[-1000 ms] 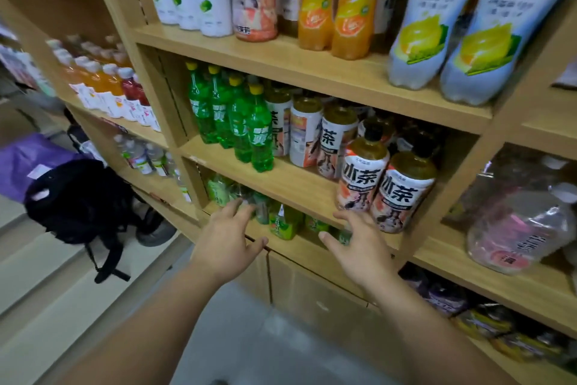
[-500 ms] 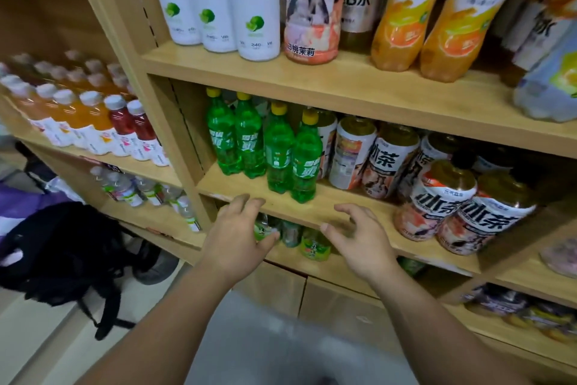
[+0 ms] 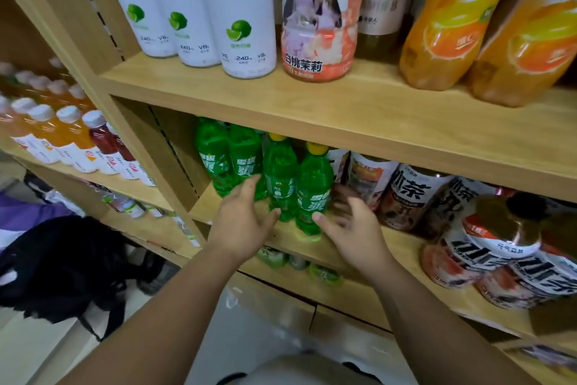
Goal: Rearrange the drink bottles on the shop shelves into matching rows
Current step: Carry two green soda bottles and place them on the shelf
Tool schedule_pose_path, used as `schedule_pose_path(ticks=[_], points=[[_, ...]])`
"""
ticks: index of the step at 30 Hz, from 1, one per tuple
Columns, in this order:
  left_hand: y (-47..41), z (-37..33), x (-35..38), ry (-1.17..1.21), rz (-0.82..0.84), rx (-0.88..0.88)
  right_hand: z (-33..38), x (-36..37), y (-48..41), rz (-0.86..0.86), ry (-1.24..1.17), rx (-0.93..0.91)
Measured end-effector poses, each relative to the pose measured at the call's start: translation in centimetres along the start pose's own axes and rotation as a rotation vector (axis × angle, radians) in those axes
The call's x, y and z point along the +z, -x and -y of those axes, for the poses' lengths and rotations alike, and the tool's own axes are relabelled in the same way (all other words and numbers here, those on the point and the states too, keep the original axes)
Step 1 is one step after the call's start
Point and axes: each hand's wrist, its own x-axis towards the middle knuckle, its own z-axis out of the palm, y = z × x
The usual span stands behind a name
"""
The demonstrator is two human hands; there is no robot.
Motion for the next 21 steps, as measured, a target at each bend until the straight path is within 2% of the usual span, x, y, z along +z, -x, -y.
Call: schedule_pose_path(ticks=[7,14,18,21], points=[[-2.5,-0.1,1.1,0.142,0.009,-0.036,0.0,1.1,-1.6,0.072,-0.025,0.004],[-4.2,0.0,2.2,0.439,0.016,-0.007,0.2,1.8,-2.0,-0.044,0.079,0.098],[-4.4,1.1,1.7,0.457,0.121,0.039,0.7,2.5,-1.6,-0.126,0.044,0.091],[-4.4,2.5,1.1,0.49,0.275,0.07,1.1,3.3,-1.1,-0.161,0.059,0.096]])
